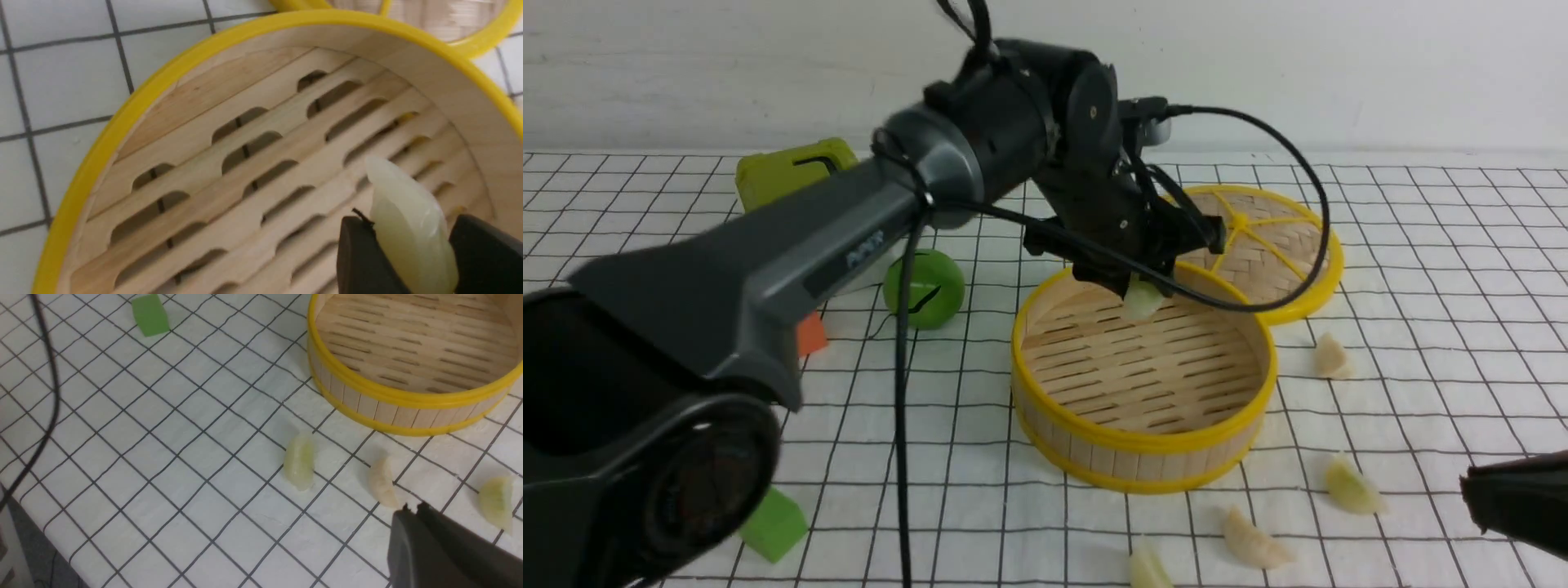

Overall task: Put the dumplings into the steamer on the table with the white tablecloth.
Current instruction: 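Place the dumpling into the bamboo steamer basket with the left gripper, then reach for and grasp a dumpling on the table with the left gripper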

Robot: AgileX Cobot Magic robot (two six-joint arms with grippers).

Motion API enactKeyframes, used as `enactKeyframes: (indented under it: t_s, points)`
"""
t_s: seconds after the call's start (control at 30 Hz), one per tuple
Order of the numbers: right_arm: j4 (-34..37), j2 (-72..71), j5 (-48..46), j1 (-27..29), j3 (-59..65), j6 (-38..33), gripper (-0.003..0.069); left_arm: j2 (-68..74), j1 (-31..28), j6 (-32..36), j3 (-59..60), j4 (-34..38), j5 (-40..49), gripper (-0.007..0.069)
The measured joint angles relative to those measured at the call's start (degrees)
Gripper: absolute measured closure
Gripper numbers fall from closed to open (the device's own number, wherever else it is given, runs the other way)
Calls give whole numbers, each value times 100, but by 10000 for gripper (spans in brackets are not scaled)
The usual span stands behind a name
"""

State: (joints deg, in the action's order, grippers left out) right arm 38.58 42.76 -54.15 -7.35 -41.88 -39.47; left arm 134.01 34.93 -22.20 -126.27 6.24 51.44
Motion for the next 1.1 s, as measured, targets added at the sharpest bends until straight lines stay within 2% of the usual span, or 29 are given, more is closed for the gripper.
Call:
enactKeyframes:
  t_s: [0.07,0.17,0.3,0.37,0.4,0.43,0.47,0.57,0.63,0.77,0.83,0.9,0.93,1.03,1.1]
  points:
    - [0,0,-104,0,0,0,652,355,0,-176,-218,-13,-82,390]
    - [0,0,-160,0,0,0,650,611,0,-217,-343,-13,-108,389]
    - [-4,0,-193,0,0,0,648,627,0,-124,-422,-13,-23,347]
    - [1,0,-193,0,0,0,648,627,0,-53,-499,-5,96,291]
    - [1,0,-193,0,0,0,648,627,0,-40,-516,-5,124,291]
    - [1,0,-188,0,0,0,647,600,0,3,-719,-12,490,190]
    - [1,0,-188,0,0,0,647,555,0,24,-867,-12,748,140]
    - [29,0,-135,0,0,0,645,377,0,164,-1373,0,1542,38]
    - [69,0,-59,0,0,0,641,114,0,258,-1704,48,1843,1]
    - [121,0,-12,0,0,0,639,-531,15,430,-1648,360,1952,1]
    - [138,0,-12,0,-6,0,638,-1249,179,778,-1059,558,1952,34]
    - [154,-6,6,0,-6,0,636,-1885,477,1048,-25,405,1952,75]
    - [154,-6,6,0,-6,0,635,-1938,507,1048,-25,405,1952,75]
    - [154,-82,26,0,-6,0,632,-2535,872,1037,1295,11,1962,112]
    - [144,-185,31,0,-6,0,629,-2828,1016,802,2210,-214,1893,131]
